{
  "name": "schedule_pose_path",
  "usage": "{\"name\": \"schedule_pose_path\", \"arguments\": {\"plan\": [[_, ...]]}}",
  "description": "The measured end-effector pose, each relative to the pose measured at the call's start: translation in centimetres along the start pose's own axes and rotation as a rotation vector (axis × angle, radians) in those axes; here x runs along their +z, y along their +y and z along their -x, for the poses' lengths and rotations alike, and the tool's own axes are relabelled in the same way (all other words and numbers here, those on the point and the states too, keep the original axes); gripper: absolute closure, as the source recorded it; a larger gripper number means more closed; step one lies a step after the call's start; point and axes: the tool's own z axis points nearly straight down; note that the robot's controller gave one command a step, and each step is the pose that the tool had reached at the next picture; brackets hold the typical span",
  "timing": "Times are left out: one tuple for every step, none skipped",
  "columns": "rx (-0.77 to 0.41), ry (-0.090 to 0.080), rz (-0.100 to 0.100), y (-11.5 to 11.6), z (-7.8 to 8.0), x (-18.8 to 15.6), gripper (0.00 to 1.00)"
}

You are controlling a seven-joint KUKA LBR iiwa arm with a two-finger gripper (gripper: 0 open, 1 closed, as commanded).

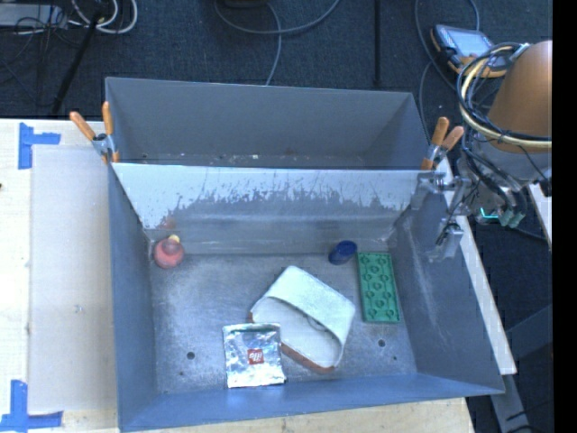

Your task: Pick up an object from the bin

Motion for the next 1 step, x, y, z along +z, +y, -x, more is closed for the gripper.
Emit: {"name": "schedule_pose_path", "arguments": {"plan": [[-0.101,0.002,0.002,1.85,-3.4,11.64,0.0]]}}
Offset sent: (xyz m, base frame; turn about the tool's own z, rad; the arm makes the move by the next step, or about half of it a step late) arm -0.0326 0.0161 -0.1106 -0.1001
